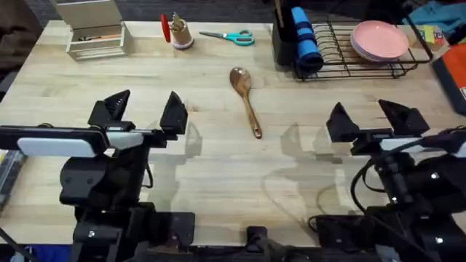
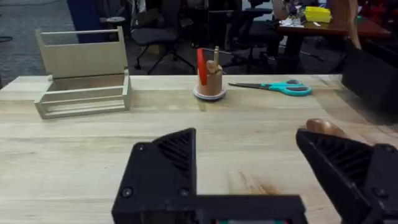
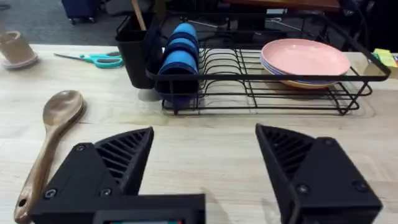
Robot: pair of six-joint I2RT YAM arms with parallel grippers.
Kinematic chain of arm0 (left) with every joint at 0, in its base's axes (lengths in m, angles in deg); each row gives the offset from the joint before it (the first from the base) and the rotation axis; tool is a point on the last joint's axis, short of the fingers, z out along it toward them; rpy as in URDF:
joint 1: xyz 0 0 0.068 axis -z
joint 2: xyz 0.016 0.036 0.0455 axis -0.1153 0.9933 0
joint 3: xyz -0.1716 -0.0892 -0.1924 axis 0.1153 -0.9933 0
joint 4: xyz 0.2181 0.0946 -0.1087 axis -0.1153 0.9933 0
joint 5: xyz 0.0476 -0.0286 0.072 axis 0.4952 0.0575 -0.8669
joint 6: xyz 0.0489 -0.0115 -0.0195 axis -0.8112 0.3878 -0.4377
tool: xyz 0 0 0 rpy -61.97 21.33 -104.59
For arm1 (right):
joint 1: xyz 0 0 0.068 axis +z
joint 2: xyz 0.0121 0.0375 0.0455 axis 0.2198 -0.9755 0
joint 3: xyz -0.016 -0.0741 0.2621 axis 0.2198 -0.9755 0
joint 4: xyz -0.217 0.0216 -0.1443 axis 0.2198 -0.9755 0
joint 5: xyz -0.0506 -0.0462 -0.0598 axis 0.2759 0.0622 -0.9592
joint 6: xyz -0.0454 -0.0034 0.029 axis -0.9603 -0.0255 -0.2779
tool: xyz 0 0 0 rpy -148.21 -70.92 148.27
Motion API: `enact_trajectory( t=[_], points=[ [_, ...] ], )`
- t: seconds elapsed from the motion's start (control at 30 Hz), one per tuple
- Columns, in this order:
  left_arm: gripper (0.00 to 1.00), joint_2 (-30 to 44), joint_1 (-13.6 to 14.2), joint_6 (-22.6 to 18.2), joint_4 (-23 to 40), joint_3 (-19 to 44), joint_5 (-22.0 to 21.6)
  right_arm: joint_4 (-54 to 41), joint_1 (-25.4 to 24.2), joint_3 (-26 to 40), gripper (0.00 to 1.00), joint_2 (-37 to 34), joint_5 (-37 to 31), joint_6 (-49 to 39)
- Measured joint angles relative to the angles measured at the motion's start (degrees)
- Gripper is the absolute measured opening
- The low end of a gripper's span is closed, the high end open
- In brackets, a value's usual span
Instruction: Pick up the spoon on the table one by one and put them onto the rack
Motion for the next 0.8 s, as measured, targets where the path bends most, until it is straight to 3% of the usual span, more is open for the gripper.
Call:
enact_trajectory(
  t=[0.2, 0.43, 0.6, 0.8],
  points=[
    [0.994, 0.04, 0.00, 0.02, 3.94, 0.36, -0.02, -1.45, 0.00, 0.61, 0.992, 0.00, 1.13, 0.00],
    [0.993, 2.54, -0.02, -0.65, 15.58, 9.17, -1.58, -20.27, 0.00, 9.28, 0.992, -2.30, 1.76, -1.82],
    [0.992, 11.18, 0.00, -2.40, 19.06, 18.34, -1.96, -24.80, 0.00, 20.11, 0.992, -10.20, 1.74, -3.66],
    [0.993, 25.61, 0.00, -3.42, 19.70, 30.66, -2.01, -24.97, 0.00, 34.40, 0.992, -24.56, 1.74, -4.34]
  ],
)
